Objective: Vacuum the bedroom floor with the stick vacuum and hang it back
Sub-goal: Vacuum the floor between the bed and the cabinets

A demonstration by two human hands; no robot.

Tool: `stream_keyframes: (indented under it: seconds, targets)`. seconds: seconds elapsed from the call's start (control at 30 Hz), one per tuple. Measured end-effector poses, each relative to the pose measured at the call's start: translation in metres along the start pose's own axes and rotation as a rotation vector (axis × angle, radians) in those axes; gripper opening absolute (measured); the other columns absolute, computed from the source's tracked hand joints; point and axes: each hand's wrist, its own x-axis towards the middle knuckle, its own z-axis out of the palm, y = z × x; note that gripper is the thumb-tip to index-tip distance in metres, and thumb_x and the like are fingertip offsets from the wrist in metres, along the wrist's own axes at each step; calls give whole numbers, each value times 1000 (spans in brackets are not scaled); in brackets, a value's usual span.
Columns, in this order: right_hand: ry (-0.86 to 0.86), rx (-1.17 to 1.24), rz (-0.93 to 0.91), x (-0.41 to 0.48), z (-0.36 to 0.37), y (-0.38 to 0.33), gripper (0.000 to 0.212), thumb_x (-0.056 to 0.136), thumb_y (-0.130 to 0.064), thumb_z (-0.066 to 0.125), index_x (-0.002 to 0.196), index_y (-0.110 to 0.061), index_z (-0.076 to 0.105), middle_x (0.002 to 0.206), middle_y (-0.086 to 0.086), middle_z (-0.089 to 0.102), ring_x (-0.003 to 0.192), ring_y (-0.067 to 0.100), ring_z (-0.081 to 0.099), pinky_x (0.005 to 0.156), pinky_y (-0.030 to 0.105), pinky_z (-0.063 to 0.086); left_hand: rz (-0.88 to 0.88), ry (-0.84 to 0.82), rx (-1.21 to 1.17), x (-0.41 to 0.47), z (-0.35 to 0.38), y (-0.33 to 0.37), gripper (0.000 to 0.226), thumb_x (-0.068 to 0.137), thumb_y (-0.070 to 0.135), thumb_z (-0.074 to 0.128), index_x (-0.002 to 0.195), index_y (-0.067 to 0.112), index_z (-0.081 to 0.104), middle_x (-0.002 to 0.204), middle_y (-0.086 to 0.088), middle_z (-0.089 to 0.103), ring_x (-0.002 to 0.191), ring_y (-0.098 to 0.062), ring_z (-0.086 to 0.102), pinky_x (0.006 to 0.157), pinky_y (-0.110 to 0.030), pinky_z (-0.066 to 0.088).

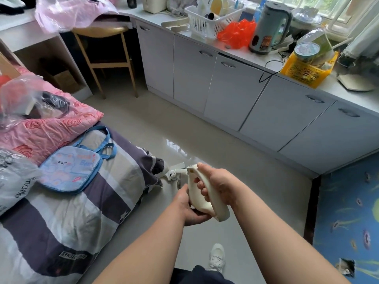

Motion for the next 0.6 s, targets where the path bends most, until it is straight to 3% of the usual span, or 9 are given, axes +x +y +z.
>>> stream_keyframes:
  seconds: [0.1,0.2,0.4,0.53,0.6]
  targets:
    - [-38,-53,-3,4,-25,-11,44,99,-47,52,80,-8,59,53,0,50,42,13,42,45,22,33,26,-3,-34,6,24,-8,25,83,39,67,81,14,64,64,-11,66,71,-27,64,96,-45,49]
    - [-83,-102,-7,8,-51,-21,44,100,-47,52,84,-6,59,52,0,50,41,13,42,45,23,32,47,-7,-69,14,49,-16,26,85,36,65,72,14,62,58,-9,63,54,-26,64,84,-41,53]
    - [-136,-188,-14,20,-97,-34,45,99,-48,52,85,-6,61,54,0,50,44,14,42,48,25,32,91,-14,-134,34,89,-34,21,79,33,70,77,14,65,65,-8,65,63,-25,62,73,-41,55]
    - [-162,-229,-24,27,-120,-36,45,99,-48,51,86,-6,62,55,-1,50,44,13,42,48,25,33,110,-6,-203,45,108,-44,21,78,34,71,75,13,66,64,-8,65,62,-25,63,79,-40,55]
    - [-176,-246,-26,30,-127,-35,45,99,-48,51,86,-6,61,55,0,50,44,13,42,48,25,33,121,-10,-222,47,114,-48,21,78,32,70,68,15,63,61,-4,62,62,-23,60,89,-39,51]
